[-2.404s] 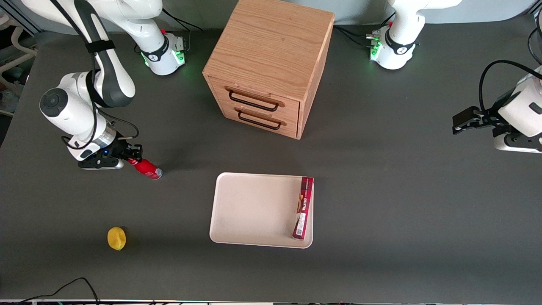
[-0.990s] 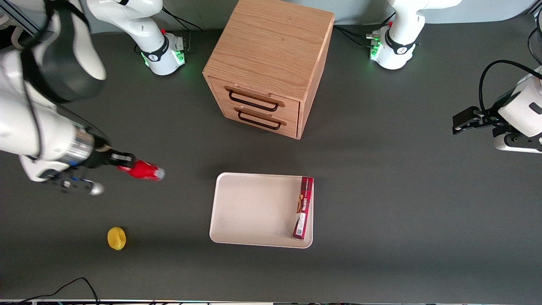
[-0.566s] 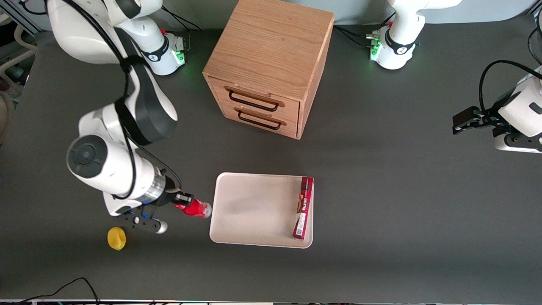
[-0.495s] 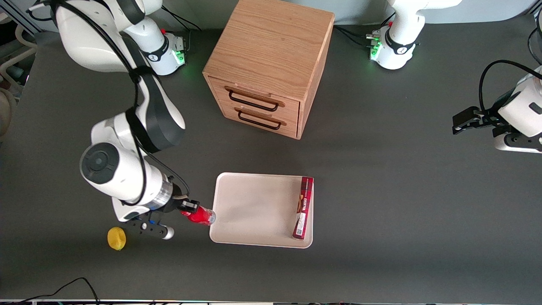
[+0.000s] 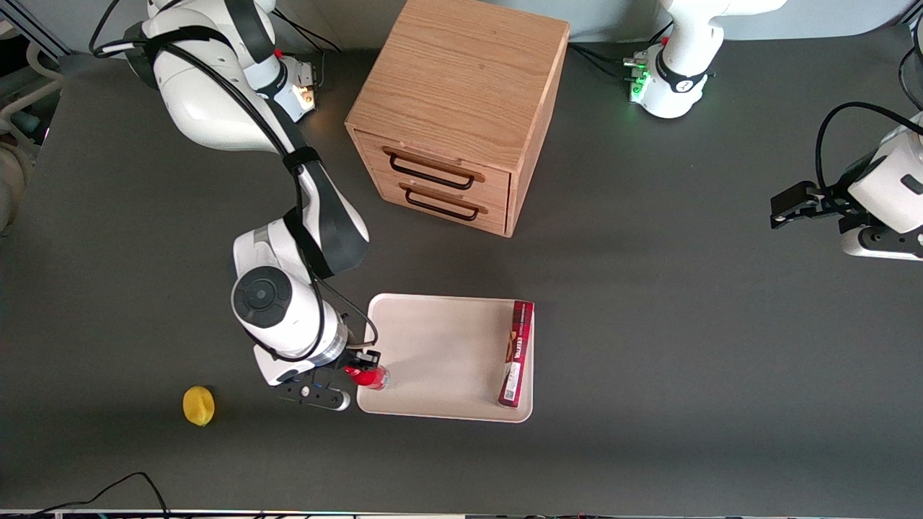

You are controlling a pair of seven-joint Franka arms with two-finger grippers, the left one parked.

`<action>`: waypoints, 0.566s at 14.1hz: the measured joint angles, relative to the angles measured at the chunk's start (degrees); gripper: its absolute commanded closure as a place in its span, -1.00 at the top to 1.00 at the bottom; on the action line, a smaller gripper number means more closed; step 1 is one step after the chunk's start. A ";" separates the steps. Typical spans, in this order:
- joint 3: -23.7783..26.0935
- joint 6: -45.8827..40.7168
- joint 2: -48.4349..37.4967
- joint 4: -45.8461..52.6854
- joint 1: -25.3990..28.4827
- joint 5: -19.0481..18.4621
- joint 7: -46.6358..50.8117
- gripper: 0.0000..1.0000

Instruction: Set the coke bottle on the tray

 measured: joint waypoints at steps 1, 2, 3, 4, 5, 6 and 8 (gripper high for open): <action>-0.09 0.30 0.47 0.01 0.20 0.00 0.23 -1.00; -0.11 0.99 0.87 0.02 0.25 0.00 0.51 -1.00; -0.17 1.47 1.20 0.02 0.25 0.00 0.57 -0.82; -0.26 1.75 1.48 0.03 0.25 0.00 0.59 -0.04; -0.32 1.98 1.70 0.03 0.25 0.00 0.60 0.81; -0.36 2.16 1.81 0.05 0.25 0.00 0.62 1.00; -0.38 2.20 1.80 0.57 0.25 -0.01 0.64 1.00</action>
